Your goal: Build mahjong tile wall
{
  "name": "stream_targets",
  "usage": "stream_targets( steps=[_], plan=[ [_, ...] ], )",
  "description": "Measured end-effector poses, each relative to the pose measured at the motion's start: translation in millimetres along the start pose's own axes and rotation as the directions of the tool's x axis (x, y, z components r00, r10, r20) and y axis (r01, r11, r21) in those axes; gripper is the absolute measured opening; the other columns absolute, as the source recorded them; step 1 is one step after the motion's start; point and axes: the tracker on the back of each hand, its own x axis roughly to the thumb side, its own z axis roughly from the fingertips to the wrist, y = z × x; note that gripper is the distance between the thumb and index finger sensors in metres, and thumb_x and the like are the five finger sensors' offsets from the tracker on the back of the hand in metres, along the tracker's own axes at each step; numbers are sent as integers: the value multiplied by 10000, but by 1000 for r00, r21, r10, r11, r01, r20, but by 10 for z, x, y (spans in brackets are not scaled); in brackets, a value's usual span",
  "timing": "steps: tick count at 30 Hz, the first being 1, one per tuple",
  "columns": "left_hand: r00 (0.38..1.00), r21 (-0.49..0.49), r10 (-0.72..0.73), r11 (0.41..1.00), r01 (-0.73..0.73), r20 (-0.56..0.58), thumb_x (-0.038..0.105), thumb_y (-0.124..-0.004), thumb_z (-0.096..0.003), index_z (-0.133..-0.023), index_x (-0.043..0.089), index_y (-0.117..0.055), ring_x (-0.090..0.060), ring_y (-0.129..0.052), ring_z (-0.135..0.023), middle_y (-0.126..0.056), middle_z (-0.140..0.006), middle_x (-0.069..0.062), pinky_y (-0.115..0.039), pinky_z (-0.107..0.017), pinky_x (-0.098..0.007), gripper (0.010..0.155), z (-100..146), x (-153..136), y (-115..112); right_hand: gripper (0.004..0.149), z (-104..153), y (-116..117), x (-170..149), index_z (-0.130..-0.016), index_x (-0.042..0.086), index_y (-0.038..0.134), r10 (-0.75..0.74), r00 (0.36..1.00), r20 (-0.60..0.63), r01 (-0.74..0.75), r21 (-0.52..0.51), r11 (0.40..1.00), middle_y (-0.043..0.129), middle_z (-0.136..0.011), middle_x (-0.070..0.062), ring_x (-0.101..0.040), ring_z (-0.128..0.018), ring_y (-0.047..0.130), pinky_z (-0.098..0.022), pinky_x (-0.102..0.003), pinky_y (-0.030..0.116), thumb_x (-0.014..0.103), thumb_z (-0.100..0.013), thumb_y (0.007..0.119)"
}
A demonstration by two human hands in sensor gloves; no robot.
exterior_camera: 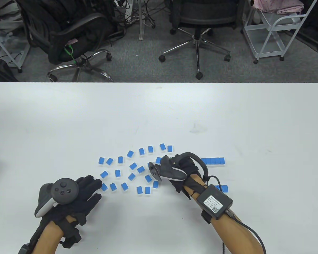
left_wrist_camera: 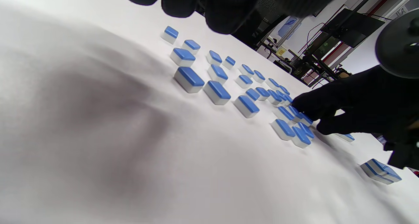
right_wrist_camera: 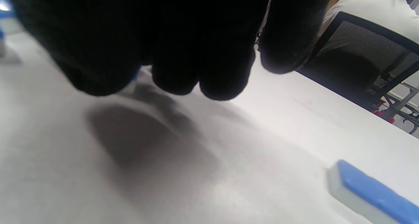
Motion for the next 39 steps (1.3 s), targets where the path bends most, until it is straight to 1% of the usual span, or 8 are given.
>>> stream_targets(
  steps=[6, 11, 13, 17, 19, 22, 29, 39],
  plan=[
    [1000, -1, -4, 1000, 4, 6, 579, -571, -513, -1122, 300, -498, -392, -300, -1115, -340, -1205, -68, -311, -770, -665, 673, -17, 11, 0, 530, 22, 49, 24, -785, 312, 839, 58, 998, 2, -58, -14, 998, 1012, -673, 68, -200, -591, 1020, -581, -507, 800, 429, -278, 942],
    [1000, -1, 1, 1000, -1, 2, 579, -570, -513, -1123, 299, -498, -393, -298, -1116, -338, -1205, -67, -309, -771, -665, 675, -12, 14, 2, 552, 76, 77, -36, -783, 284, 834, 159, 987, 23, -160, 70, 985, 997, -653, 56, -213, -613, 1001, -610, -519, 776, 486, -276, 922],
    [1000, 2, 2, 1000, -2, 1, 579, -571, -513, -1122, 300, -498, -393, -300, -1115, -338, -1205, -69, -310, -770, -665, 674, -11, 14, 4, 547, 104, 36, -172, -786, 314, 815, 146, 989, -23, -145, 62, 988, 976, -686, 71, -215, -668, 974, -641, -527, 751, 492, -278, 911],
    [1000, -1, 1, 1000, -1, 2, 579, -571, -513, -1121, 300, -499, -394, -300, -1115, -340, -1205, -67, -310, -770, -665, 673, -18, 17, 1, 548, 118, -82, -676, -815, 348, 762, -2, 979, -203, 11, 44, 999, 901, -810, 58, -252, -844, 854, -735, -579, 626, 483, -301, 895],
    [1000, -1, 2, 1000, -2, 3, 579, -571, -513, -1123, 299, -498, -393, -299, -1115, -339, -1206, -68, -310, -770, -665, 675, -23, 19, 1, 548, 100, -70, -866, -822, 360, 748, -18, 961, -275, 38, 65, 997, 828, -912, 39, -268, -922, 777, -770, -596, 560, 481, -307, 889],
    [1000, 3, 4, 1000, -4, 2, 579, -570, -513, -1122, 303, -493, -390, -280, -1117, -319, -1206, -66, -303, -772, -663, 673, -25, 23, 2, 548, 117, 42, -1048, -829, 379, 733, 17, 938, -345, 19, 102, 995, 766, -975, 38, -268, -971, 720, -794, -603, 513, 487, -313, 879],
    [1000, 25, -2, 1000, 2, -5, 581, -568, -513, -1126, 304, -486, -384, -246, -1118, -292, -1207, -61, -271, -771, -664, 677, -21, 16, 11, 542, 144, 311, -1138, -828, 394, 739, 27, 928, -372, 31, 149, 988, 773, -977, 45, -261, -969, 732, -793, -603, 515, 481, -311, 879],
    [1000, 19, 5, 1000, -5, -15, 580, -569, -513, -1127, 302, -486, -384, -241, -1117, -285, -1207, -62, -266, -770, -664, 679, -26, 14, 12, 546, 104, 367, -1133, -834, 401, 735, 6, 929, -369, 53, 148, 988, 775, -977, 48, -258, -967, 736, -793, -607, 512, 480, -313, 874]
  ],
)
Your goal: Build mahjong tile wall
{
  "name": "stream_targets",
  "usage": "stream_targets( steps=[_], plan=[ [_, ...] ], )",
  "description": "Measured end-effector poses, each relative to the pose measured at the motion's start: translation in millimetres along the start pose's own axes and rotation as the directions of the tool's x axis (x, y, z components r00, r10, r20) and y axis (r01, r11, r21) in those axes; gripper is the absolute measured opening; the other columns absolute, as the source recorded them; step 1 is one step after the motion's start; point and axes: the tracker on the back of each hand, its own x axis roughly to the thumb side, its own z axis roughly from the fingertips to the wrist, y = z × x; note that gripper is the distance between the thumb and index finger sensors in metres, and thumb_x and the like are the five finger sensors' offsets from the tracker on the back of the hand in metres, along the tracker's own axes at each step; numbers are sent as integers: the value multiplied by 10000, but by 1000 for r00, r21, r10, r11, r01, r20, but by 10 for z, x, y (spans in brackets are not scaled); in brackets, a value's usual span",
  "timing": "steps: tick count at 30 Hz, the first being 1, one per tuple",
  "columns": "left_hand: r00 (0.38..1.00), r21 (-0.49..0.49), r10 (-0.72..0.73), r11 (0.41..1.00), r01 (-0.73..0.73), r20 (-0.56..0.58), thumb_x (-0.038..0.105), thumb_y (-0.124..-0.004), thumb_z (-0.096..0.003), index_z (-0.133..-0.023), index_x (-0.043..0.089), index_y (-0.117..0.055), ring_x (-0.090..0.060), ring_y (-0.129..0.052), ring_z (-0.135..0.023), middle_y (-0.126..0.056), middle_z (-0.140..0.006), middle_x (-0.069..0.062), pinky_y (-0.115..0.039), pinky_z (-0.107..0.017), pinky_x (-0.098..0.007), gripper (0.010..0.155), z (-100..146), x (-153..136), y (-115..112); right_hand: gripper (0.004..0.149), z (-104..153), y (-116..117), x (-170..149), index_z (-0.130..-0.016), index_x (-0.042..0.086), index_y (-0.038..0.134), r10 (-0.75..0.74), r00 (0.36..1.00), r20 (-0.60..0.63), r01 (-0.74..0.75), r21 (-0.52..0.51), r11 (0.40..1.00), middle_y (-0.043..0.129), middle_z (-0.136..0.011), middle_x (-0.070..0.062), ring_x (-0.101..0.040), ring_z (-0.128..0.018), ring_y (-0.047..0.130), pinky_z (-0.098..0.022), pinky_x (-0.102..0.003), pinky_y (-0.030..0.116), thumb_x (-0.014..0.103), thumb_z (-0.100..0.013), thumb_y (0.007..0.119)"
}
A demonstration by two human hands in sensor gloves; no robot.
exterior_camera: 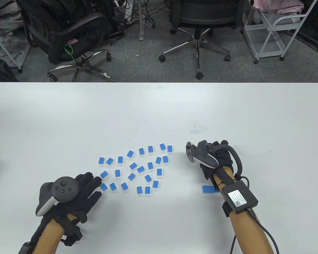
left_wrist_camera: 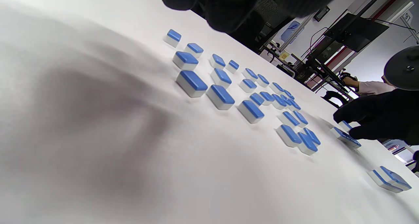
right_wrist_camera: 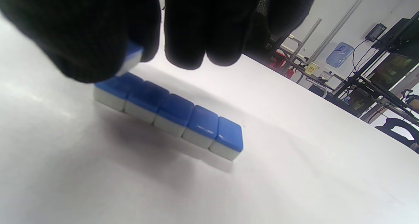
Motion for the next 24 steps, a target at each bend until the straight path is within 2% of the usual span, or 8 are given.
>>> stream_targets(
  steps=[7, 13, 17, 22, 24],
  plan=[
    [1000, -3, 2, 1000, -2, 0, 580, -569, -513, -1126, 304, -485, -384, -245, -1118, -289, -1207, -61, -269, -770, -665, 678, 2, -3, 5, 571, -1, 42, 32, -860, 398, 708, 49, 999, -6, -48, 24, 999, 768, -986, 43, -263, -965, 736, -790, -607, 512, 490, -317, 856],
    [1000, -3, -1, 1000, 1, 3, 581, -568, -513, -1125, 305, -486, -384, -246, -1118, -291, -1207, -62, -271, -771, -664, 676, -2, -3, 6, 651, 67, -139, 96, -914, 381, 648, 3, 1000, 31, -3, -14, 1000, 760, -993, 27, -278, -957, 741, -780, -610, 514, 528, -309, 836],
    [1000, -7, 0, 1000, 0, 3, 580, -569, -513, -1124, 302, -489, -385, -251, -1117, -294, -1207, -63, -273, -770, -665, 676, -2, -2, 3, 622, 51, -300, 308, -913, 365, 658, -6, 997, 72, 11, -79, 997, 798, -962, 38, -269, -926, 781, -771, -599, 539, 520, -331, 817],
    [1000, -7, 4, 1000, -4, -1, 580, -569, -513, -1125, 303, -487, -386, -251, -1117, -295, -1207, -62, -273, -771, -664, 676, 1, -4, 3, 629, -74, -370, 653, -929, 356, 635, -28, 996, 83, 33, -52, 998, 801, -958, 51, -262, -942, 764, -781, -593, 524, 511, -344, 808],
    [1000, -7, 5, 1000, -5, -3, 580, -569, -513, -1124, 304, -488, -386, -252, -1117, -295, -1207, -62, -273, -770, -665, 675, 2, -6, 4, 640, -119, -375, 780, -939, 367, 606, 7, 998, 62, -3, -76, 997, 775, -975, 70, -248, -962, 741, -797, -588, 504, 508, -348, 805]
  ],
)
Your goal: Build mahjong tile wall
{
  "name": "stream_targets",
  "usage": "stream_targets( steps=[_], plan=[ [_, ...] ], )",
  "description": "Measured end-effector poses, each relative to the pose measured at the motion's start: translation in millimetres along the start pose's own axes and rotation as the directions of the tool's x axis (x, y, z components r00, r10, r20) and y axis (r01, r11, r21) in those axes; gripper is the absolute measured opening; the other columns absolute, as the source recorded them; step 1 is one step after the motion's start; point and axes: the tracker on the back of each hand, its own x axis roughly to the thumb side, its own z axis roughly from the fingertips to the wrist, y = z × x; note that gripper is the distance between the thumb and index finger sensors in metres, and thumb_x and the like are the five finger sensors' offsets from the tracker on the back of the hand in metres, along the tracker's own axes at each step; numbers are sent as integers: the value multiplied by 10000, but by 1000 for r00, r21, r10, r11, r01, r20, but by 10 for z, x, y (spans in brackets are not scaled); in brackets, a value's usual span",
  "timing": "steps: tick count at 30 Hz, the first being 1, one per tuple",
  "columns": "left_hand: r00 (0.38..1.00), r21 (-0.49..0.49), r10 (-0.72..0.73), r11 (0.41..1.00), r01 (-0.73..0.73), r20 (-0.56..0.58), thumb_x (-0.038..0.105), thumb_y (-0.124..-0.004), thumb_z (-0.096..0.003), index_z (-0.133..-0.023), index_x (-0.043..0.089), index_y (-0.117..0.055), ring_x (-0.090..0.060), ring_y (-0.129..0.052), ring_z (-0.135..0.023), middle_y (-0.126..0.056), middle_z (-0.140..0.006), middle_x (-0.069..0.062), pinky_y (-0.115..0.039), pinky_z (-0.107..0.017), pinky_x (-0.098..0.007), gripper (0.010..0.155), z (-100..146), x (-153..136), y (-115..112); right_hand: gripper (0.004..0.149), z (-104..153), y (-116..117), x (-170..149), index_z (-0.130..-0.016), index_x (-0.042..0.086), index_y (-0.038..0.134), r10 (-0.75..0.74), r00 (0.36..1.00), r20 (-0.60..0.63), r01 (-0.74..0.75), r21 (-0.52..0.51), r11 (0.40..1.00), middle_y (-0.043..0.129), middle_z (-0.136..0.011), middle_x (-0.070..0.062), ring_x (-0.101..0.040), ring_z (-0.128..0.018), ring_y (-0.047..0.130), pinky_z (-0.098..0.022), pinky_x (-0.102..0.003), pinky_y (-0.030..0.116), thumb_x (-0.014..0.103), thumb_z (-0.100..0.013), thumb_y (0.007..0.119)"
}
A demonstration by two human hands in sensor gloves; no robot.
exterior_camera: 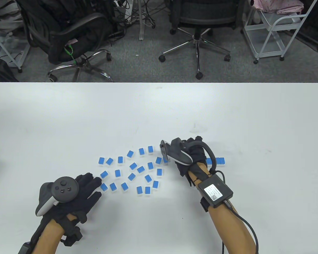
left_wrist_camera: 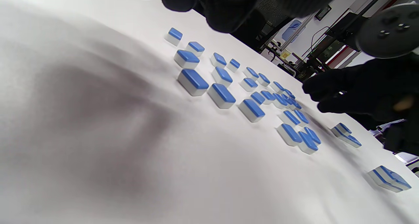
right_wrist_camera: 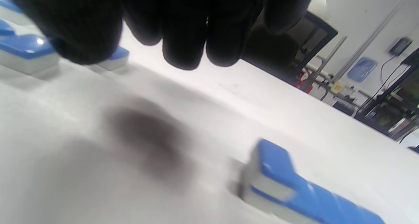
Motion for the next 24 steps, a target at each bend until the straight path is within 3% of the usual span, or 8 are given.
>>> stream_targets(
  steps=[8, 15, 17, 19, 21, 24],
  plan=[
    [1000, -3, 11, 1000, -11, -2, 580, -570, -513, -1125, 301, -489, -386, -256, -1117, -295, -1207, -64, -276, -770, -665, 677, 5, -6, -1, 580, -159, -19, 179, -900, 423, 634, 6, 999, -44, -2, 90, 996, 795, -947, 109, -219, -941, 767, -817, -575, 486, 489, -354, 818],
    [1000, -7, 8, 1000, -8, -2, 579, -570, -512, -1124, 301, -491, -387, -259, -1117, -299, -1206, -65, -279, -770, -665, 677, -5, -6, 5, 532, -57, -69, 107, -838, 394, 729, 19, 999, -28, -18, 57, 998, 865, -861, 113, -199, -906, 805, -817, -569, 499, 477, -329, 860],
    [1000, -7, 5, 1000, -5, -2, 580, -570, -513, -1124, 302, -490, -387, -260, -1117, -299, -1207, -64, -282, -771, -664, 676, -3, -8, 4, 535, 17, -138, -15, -826, 401, 736, 77, 997, -19, -77, 12, 997, 865, -863, 120, -192, -909, 807, -815, -568, 510, 503, -314, 855],
    [1000, -5, 9, 1000, -9, 0, 579, -570, -513, -1124, 302, -490, -388, -261, -1117, -300, -1206, -64, -281, -771, -664, 676, 0, -8, 7, 544, 156, -274, -334, -834, 395, 723, -14, 998, -53, 11, -48, 999, 845, -888, 105, -210, -923, 790, -810, -581, 505, 507, -316, 848],
    [1000, -6, 7, 1000, -7, 0, 580, -570, -513, -1124, 303, -488, -388, -260, -1117, -299, -1207, -64, -280, -771, -664, 676, -5, -8, 8, 548, 242, -334, -637, -845, 384, 717, -110, 991, -76, 107, -39, 993, 819, -925, 75, -238, -943, 764, -801, -597, 499, 506, -326, 845],
    [1000, -11, 6, 1000, -6, 4, 579, -570, -513, -1126, 298, -489, -388, -258, -1117, -297, -1207, -65, -279, -771, -664, 679, -13, 0, 4, 549, 286, -299, -1027, -855, 385, 709, -133, 979, -153, 133, -10, 991, 785, -965, 59, -253, -961, 740, -802, -605, 489, 503, -335, 843]
  ],
)
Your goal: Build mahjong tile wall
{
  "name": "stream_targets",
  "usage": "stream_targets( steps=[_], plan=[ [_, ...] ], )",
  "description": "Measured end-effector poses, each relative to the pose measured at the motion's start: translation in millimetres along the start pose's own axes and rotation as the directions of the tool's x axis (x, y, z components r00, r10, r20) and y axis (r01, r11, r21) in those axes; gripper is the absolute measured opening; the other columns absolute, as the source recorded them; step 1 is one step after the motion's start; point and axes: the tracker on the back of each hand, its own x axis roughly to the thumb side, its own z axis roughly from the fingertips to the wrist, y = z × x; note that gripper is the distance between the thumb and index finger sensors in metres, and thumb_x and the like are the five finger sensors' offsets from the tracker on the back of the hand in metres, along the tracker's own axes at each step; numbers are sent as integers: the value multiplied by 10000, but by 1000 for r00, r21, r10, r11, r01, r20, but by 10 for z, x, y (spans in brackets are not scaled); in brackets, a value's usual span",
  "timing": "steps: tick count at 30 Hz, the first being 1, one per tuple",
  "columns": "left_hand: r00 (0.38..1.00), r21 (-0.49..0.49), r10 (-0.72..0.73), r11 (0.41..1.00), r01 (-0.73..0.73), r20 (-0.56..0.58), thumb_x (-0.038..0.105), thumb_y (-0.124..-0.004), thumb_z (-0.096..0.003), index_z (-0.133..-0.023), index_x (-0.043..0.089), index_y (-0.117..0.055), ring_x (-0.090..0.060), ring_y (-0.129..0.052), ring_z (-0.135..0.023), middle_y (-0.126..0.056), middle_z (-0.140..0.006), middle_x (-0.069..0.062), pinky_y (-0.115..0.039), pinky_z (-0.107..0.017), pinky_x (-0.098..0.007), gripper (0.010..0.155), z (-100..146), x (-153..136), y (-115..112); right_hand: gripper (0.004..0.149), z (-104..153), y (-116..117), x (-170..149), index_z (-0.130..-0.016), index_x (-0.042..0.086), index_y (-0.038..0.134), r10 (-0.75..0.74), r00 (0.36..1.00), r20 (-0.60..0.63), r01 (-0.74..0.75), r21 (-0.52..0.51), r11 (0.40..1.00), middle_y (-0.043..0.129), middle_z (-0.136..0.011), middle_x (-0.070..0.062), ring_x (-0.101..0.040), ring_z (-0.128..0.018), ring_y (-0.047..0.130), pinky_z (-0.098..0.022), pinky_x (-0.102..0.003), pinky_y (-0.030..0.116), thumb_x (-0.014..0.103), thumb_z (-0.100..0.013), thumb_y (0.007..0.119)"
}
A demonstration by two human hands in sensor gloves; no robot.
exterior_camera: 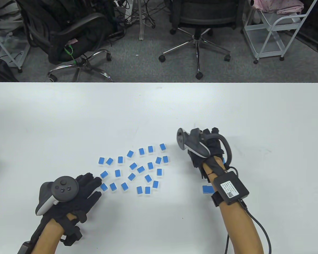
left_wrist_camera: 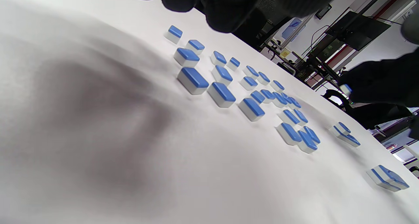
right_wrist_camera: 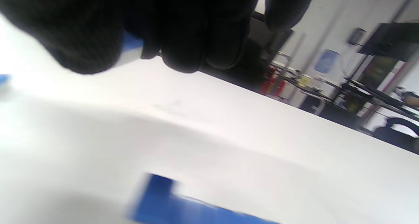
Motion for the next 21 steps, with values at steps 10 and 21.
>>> stream_targets(
  steps=[10, 21],
  plan=[
    [1000, -6, -4, 1000, 4, -2, 580, -569, -513, -1124, 303, -489, -389, -262, -1116, -301, -1206, -65, -282, -770, -665, 676, 9, 19, -21, 542, 43, 436, -337, -844, 418, 713, 5, 1000, 8, -5, 128, 992, 770, -991, 59, -251, -978, 729, -806, -612, 477, 489, -325, 854],
    [1000, -16, -3, 1000, 3, -8, 579, -569, -513, -1125, 300, -490, -388, -264, -1117, -303, -1206, -64, -283, -770, -665, 677, 4, 19, -24, 542, 50, 473, -226, -839, 429, 720, -4, 999, 44, -2, 141, 990, 780, -986, 61, -250, -971, 741, -803, -614, 485, 482, -319, 864]
  ],
)
